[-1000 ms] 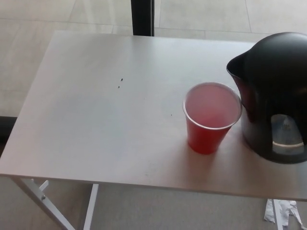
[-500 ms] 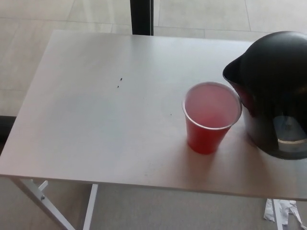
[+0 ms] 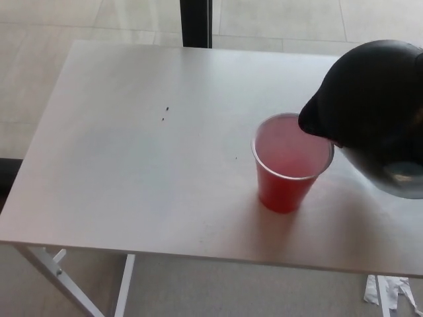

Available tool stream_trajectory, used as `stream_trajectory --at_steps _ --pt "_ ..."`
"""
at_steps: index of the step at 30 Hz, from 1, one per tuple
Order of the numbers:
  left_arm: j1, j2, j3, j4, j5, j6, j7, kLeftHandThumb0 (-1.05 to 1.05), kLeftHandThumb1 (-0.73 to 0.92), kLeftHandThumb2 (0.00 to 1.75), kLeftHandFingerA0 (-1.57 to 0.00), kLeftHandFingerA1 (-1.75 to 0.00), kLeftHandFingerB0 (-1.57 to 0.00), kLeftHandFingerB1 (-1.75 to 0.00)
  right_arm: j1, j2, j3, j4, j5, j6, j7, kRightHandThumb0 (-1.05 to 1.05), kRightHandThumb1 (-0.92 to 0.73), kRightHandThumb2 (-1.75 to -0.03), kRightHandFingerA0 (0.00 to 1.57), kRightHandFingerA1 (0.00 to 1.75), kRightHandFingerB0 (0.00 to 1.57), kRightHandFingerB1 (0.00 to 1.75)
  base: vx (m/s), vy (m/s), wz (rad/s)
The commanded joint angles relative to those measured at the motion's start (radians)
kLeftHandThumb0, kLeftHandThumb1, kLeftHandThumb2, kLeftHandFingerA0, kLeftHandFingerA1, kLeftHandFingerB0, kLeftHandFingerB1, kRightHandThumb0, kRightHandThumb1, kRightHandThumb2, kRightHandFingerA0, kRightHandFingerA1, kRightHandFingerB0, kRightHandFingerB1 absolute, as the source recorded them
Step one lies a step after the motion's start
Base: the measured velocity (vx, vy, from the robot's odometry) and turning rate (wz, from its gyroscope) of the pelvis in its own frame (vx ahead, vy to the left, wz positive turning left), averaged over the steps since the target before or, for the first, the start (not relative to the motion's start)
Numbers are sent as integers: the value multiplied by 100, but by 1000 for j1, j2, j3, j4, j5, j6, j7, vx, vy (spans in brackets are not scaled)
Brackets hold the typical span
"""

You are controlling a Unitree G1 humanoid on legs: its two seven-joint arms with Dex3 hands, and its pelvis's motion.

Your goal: The robot uses its right hand to lift up a kettle kept on the middle of the desk by its handle and tilt it into a glass kept next to it to pour out water

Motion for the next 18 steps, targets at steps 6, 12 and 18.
stream_trajectory --at_steps 6,12,18 --pt "-13 42 -6 -1 18 35 30 -77 91 67 -63 -60 -40 -55 -116 -78 43 -63 -71 -141 47 -22 -49 -118 87 175 71 170 0 0 0" --pt "-13 43 -12 6 19 22 23 -77 92 67 -63 -61 -39 -56 -128 -109 67 -130 -104 -46 80 -20 -37 -135 91 175 80 164 0 0 0" --pt "-8 44 -23 -15 24 41 27 -78 92 67 -62 -59 -39 -53 -143 -143 112 -203 -187 94 113 -15 -38 -126 92 175 82 158 0 0 0"
